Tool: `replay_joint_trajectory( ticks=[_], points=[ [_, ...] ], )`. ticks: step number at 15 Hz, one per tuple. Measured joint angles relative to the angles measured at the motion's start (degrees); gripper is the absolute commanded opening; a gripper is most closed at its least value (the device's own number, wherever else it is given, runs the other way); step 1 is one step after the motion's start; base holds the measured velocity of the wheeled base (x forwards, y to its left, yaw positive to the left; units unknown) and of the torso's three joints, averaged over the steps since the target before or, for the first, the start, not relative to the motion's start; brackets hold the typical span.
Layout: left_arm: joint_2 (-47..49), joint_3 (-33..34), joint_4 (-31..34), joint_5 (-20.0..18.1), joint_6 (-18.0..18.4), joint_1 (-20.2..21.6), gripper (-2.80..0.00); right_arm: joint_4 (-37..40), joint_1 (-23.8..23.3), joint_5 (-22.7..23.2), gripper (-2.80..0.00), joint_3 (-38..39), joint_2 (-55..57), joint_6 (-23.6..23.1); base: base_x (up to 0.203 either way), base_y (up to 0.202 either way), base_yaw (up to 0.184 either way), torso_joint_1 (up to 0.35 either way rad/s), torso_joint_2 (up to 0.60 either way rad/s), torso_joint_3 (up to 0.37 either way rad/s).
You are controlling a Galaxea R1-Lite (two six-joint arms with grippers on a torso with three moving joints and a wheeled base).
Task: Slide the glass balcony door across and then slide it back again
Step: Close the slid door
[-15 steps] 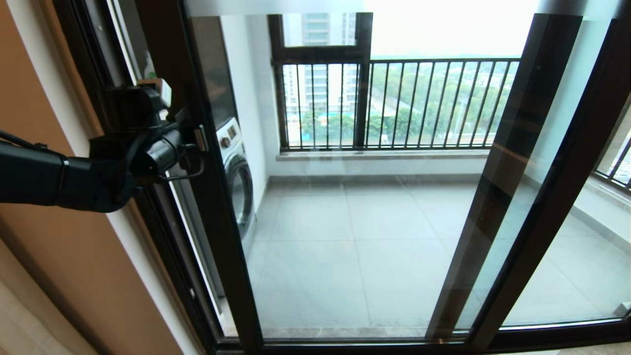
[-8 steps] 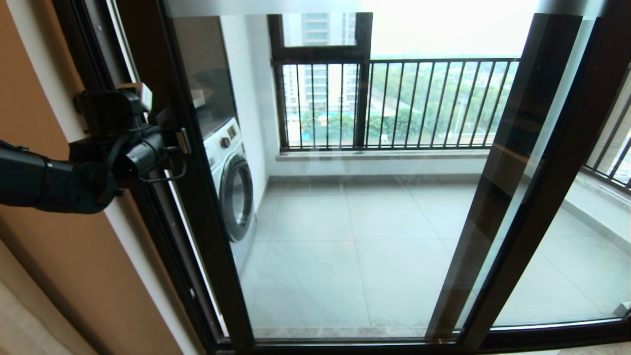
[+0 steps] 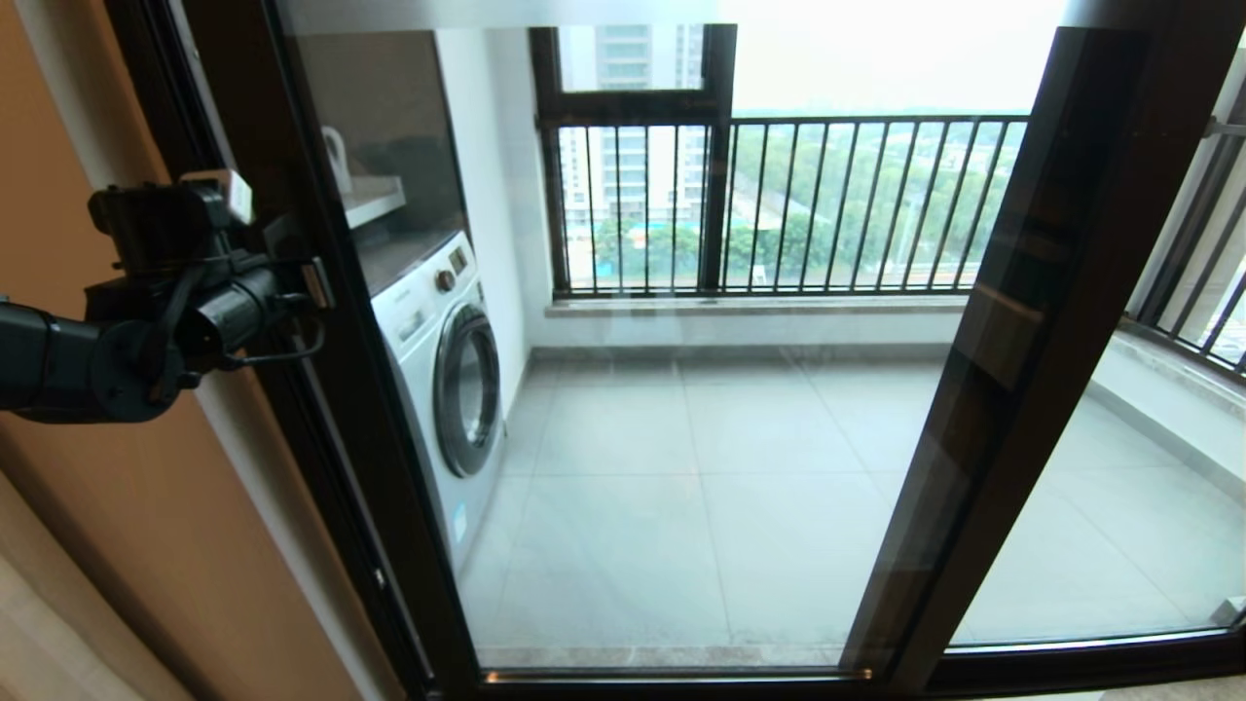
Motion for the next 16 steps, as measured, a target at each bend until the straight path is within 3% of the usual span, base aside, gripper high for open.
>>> replay_joint_trajectory(
  ticks=[8, 16],
  points=[
    [0.86, -2.86, 0.21, -5.39, 0.18, 6.80, -2.80, 0.02, 0.00, 0.00, -2.80, 0.00, 0.00, -0.02, 0.000, 0.000, 0.000, 0.000, 0.00, 0.000],
    [1.99, -4.30, 0.00, -7.62, 0.39, 11.38, -2.80, 0.00, 0.00, 0.00, -2.80, 0.00, 0.00, -0.02, 0.000, 0.000, 0.000, 0.000, 0.00, 0.000]
  ],
)
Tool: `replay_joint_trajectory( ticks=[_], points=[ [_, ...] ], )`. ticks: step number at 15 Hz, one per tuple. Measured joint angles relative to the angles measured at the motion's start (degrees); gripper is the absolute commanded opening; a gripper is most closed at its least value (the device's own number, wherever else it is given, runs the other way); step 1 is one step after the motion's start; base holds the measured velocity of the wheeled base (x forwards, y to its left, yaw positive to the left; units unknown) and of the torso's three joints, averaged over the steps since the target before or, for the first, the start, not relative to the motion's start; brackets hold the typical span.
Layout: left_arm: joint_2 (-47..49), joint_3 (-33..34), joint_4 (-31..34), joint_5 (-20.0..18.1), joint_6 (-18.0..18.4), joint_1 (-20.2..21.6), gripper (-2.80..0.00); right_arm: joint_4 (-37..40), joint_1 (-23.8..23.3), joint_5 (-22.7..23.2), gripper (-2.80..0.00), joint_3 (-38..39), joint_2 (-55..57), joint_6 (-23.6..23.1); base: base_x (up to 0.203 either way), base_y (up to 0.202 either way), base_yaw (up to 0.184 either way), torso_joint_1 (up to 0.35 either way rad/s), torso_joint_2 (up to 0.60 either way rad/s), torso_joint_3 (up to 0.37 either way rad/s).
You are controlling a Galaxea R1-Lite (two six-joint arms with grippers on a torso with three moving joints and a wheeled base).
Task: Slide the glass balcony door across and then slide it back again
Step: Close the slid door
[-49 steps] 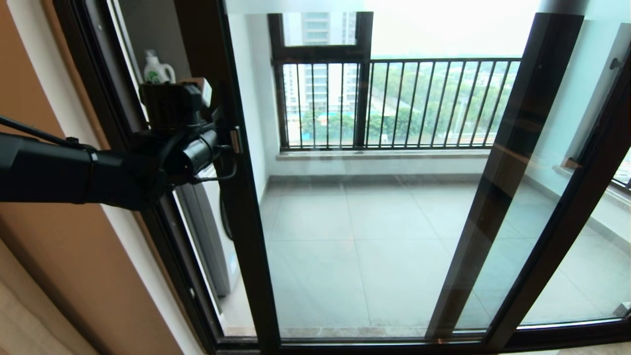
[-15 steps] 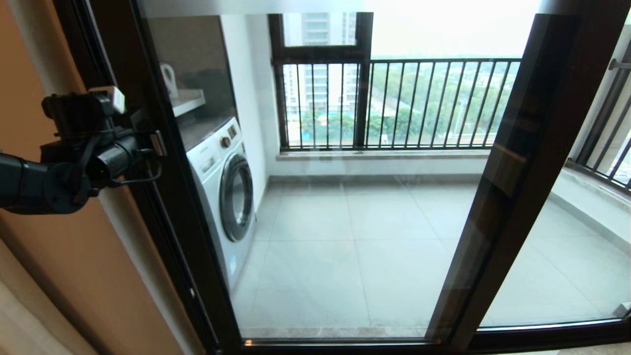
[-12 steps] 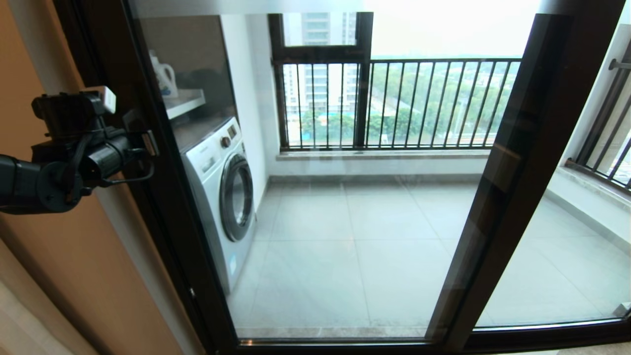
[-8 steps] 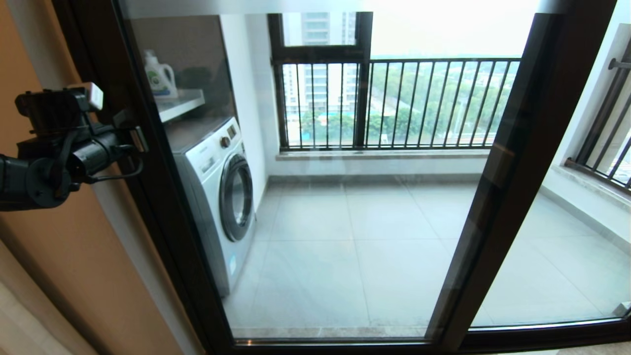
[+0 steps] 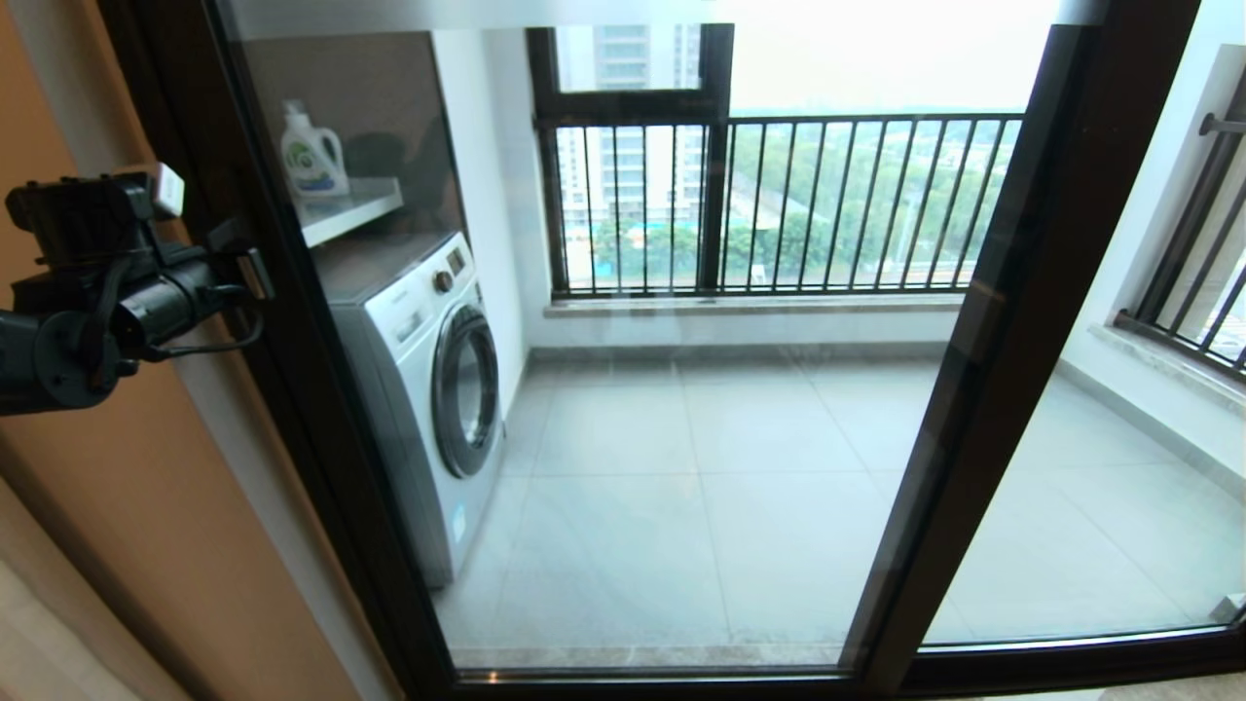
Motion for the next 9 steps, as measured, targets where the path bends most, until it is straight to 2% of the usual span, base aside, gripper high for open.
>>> replay_joint_trajectory(
  ticks=[5, 9],
  points=[
    [-0.27, -0.45, 0.10, -0.64, -0.13, 0.81, -2.80, 0.00, 0.00, -0.01, -2.80, 0.00, 0.00, 0.02, 0.000, 0.000, 0.000, 0.000, 0.00, 0.000],
    [-4.90, 1.55, -0.30, -0.65, -0.47, -4.41, -2.80, 0.00, 0.00, -0.01, -2.80, 0.00, 0.00, 0.02, 0.000, 0.000, 0.000, 0.000, 0.00, 0.000]
  ],
)
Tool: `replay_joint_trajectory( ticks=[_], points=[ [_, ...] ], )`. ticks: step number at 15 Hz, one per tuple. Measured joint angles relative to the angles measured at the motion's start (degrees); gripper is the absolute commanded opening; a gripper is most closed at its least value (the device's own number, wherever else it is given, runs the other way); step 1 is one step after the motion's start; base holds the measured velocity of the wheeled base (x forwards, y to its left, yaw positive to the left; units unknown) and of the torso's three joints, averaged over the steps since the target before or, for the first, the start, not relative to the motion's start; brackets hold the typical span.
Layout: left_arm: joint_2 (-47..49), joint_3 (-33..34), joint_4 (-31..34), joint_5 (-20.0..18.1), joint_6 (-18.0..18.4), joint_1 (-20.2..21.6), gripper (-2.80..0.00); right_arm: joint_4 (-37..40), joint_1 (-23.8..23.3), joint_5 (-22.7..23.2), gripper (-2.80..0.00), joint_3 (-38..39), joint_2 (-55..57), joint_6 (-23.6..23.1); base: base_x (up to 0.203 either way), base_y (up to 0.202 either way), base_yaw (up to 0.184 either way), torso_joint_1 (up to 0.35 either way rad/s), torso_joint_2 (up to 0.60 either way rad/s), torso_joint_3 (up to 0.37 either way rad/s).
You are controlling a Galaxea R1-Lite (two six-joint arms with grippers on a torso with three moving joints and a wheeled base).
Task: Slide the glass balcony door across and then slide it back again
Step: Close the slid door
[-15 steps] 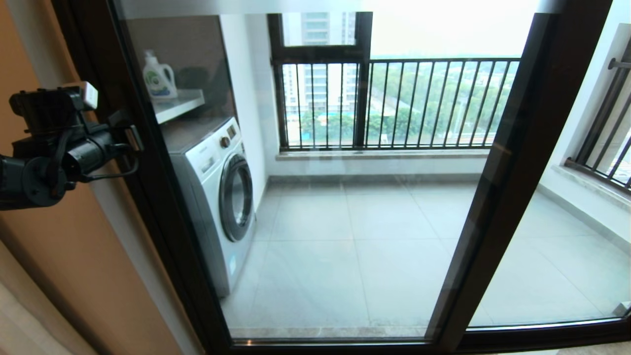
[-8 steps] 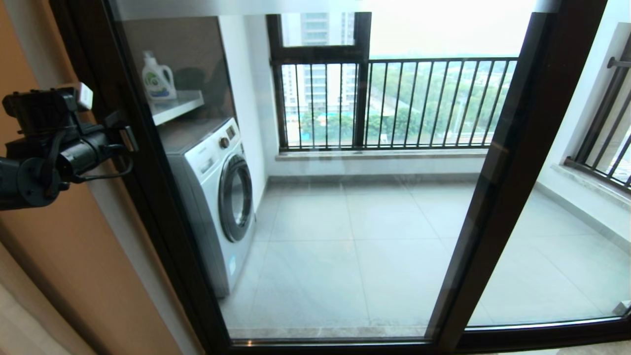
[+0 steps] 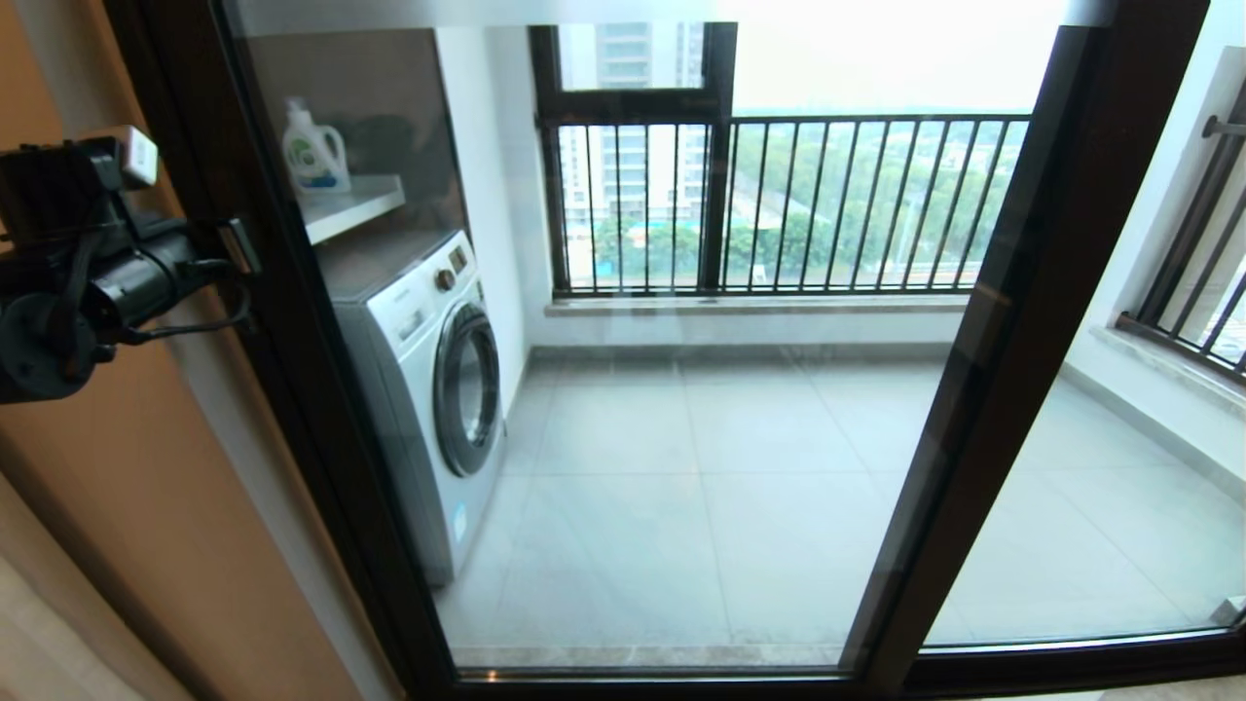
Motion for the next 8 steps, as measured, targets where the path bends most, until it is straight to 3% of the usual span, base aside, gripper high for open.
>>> replay_joint_trajectory(
  ticks=[4, 8],
  points=[
    [-8.34, 5.31, 3.34, -2.10, -1.48, -3.50, -2.80, 0.02, 0.00, 0.01, -2.80, 0.00, 0.00, 0.02, 0.000, 0.000, 0.000, 0.000, 0.00, 0.000],
    [-11.23, 10.33, 3.52, -7.52, -1.65, 1.95, -2.80, 0.05, 0.00, 0.01, -2.80, 0.00, 0.00, 0.00, 0.000, 0.000, 0.000, 0.000, 0.00, 0.000]
  ],
)
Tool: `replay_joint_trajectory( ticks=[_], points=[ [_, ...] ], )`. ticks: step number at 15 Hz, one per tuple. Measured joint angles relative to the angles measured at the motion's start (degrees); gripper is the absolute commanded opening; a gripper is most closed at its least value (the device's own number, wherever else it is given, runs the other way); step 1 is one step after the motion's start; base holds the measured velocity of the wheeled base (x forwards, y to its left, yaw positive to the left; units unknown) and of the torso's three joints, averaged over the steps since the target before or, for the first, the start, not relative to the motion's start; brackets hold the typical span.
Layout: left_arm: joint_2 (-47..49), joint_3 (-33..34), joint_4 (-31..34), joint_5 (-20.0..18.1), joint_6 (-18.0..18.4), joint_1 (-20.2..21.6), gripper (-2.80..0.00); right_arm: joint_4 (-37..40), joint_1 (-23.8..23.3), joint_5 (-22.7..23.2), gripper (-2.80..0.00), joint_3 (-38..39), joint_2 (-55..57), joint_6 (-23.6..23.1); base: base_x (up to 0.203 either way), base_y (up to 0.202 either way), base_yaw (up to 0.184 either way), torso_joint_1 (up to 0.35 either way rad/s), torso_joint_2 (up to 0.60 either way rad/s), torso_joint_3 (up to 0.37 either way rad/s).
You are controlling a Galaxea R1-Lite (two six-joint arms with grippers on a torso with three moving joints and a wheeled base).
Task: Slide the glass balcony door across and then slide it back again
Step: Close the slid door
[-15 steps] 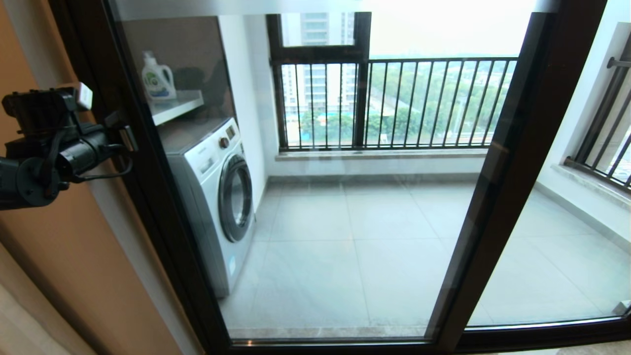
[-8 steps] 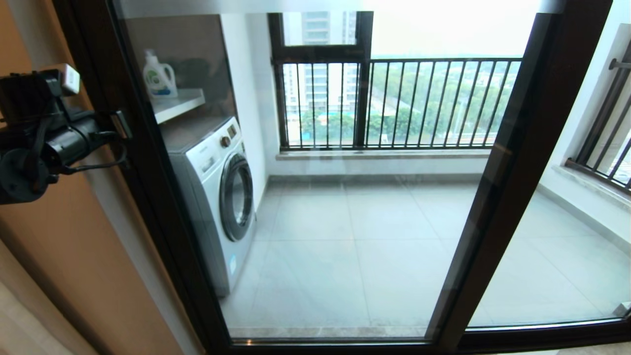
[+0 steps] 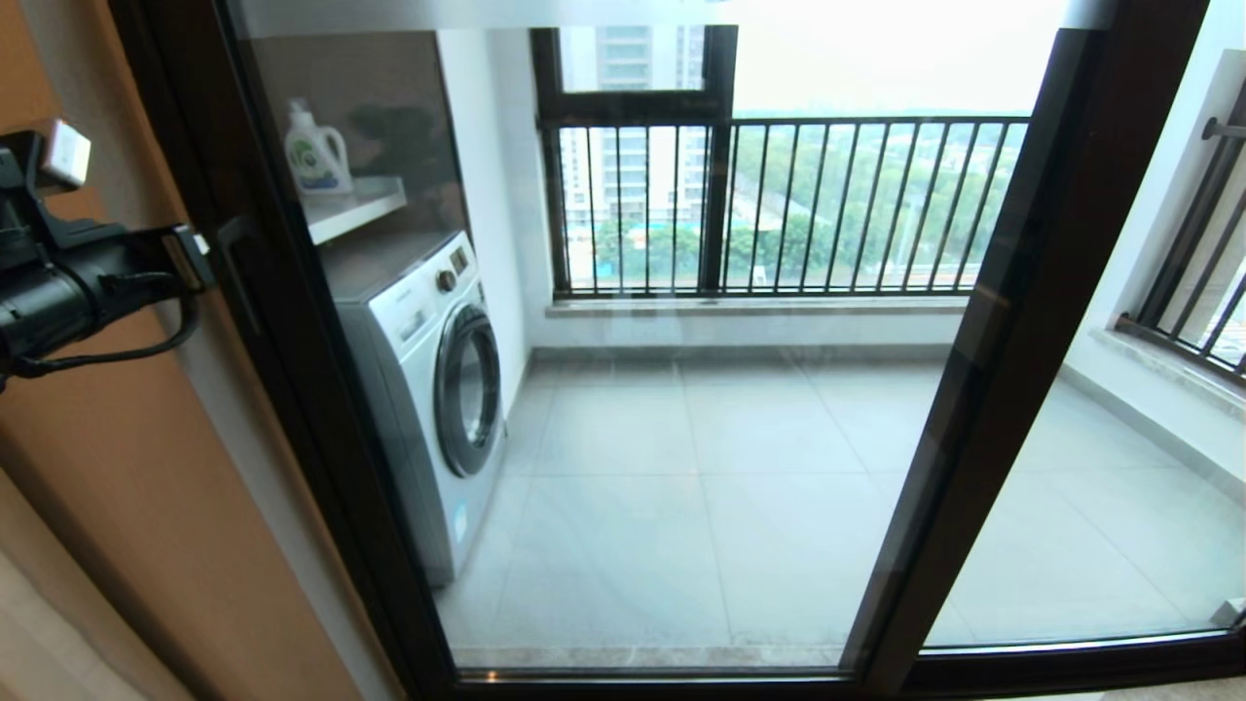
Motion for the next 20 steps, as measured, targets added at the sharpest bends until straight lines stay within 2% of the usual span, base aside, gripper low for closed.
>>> replay_joint_trajectory(
  ticks=[3, 4, 10, 14, 20],
  points=[
    [1.48, 1.18, -1.93, -7.40, -0.04, 5.41, -2.80, -0.05, 0.02, -0.01, -2.80, 0.00, 0.00, 0.02, 0.000, 0.000, 0.000, 0.000, 0.00, 0.000],
    [2.49, 1.18, -2.46, -8.39, 0.03, 6.33, -2.80, -0.05, 0.00, 0.00, -2.80, 0.00, 0.00, 0.00, 0.000, 0.000, 0.000, 0.000, 0.00, 0.000],
    [13.15, -0.47, -14.43, -8.89, 2.06, 7.65, -2.80, -0.05, 0.00, 0.00, -2.80, 0.00, 0.00, 0.00, 0.000, 0.000, 0.000, 0.000, 0.00, 0.000],
    [17.83, -3.09, -14.96, -8.53, 2.29, 7.62, -2.80, -0.05, 0.00, -0.01, -2.80, 0.00, 0.00, 0.01, 0.000, 0.000, 0.000, 0.000, 0.00, 0.000],
    [20.91, -3.66, -15.15, -8.56, 2.51, 6.64, -2.80, -0.05, 0.00, -0.01, -2.80, 0.00, 0.00, 0.00, 0.000, 0.000, 0.000, 0.000, 0.00, 0.000]
  ],
)
